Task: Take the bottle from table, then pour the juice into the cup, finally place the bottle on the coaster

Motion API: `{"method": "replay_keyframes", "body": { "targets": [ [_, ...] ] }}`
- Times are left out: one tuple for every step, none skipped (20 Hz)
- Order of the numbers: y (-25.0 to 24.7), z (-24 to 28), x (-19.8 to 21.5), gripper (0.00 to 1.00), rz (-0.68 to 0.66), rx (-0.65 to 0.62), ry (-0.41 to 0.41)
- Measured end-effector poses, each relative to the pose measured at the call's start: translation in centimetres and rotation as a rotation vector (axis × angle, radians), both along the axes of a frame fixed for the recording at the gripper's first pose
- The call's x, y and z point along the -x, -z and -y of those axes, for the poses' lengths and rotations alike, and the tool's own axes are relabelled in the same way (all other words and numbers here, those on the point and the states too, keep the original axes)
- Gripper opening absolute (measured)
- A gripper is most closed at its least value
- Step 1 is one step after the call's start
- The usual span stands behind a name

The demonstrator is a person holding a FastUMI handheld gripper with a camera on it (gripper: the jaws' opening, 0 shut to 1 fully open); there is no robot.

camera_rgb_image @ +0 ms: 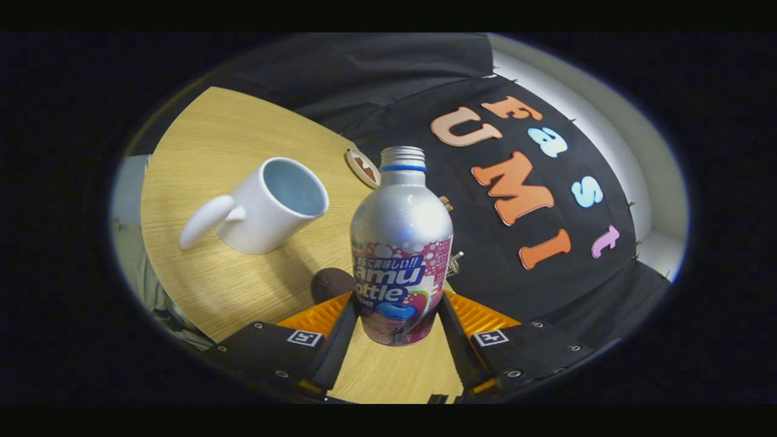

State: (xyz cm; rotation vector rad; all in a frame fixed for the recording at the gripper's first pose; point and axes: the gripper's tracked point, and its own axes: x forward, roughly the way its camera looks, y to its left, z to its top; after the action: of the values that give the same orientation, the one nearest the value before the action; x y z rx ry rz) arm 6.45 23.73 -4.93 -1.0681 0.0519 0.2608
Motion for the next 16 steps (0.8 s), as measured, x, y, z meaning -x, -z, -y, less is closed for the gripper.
{"method": "replay_keyframes", "body": {
  "targets": [
    [-0.2, 0.3, 0.0, 0.76, -0.002, -0.040, 0.005],
    [-0.3, 0.4, -0.1, 0.76, -0.007, -0.081, 0.010],
    [-0.5, 0.4, 0.0, 0.76, -0.015, -0.126, 0.010],
    [-0.8, 0.5, 0.2, 0.76, -0.027, -0.177, 0.010],
    [-1.0, 0.6, 0.2, 0.76, -0.040, -0.232, 0.008],
    [-1.2, 0.7, 0.2, 0.76, -0.055, -0.287, 0.008],
    [-1.3, 0.5, 0.3, 0.76, -0.073, -0.340, 0.005],
    [-1.3, -0.1, -0.1, 0.76, -0.091, -0.396, 0.004],
    [-1.1, -0.7, -0.4, 0.76, -0.114, -0.452, 0.002],
    [-0.7, -1.2, -0.7, 0.76, -0.138, -0.513, -0.003],
    [-0.4, -1.5, -0.7, 0.76, -0.157, -0.574, -0.002],
    [0.0, -1.4, -0.8, 0.76, -0.174, -0.628, 0.006],
    [0.1, -1.3, -1.0, 0.76, -0.175, -0.675, 0.014],
    [0.0, -1.1, -1.3, 0.75, -0.169, -0.716, 0.019],
    [0.2, -1.0, -1.7, 0.75, -0.171, -0.752, 0.028],
    [0.9, -1.1, -2.0, 0.75, -0.186, -0.787, 0.034]
  ]
}}
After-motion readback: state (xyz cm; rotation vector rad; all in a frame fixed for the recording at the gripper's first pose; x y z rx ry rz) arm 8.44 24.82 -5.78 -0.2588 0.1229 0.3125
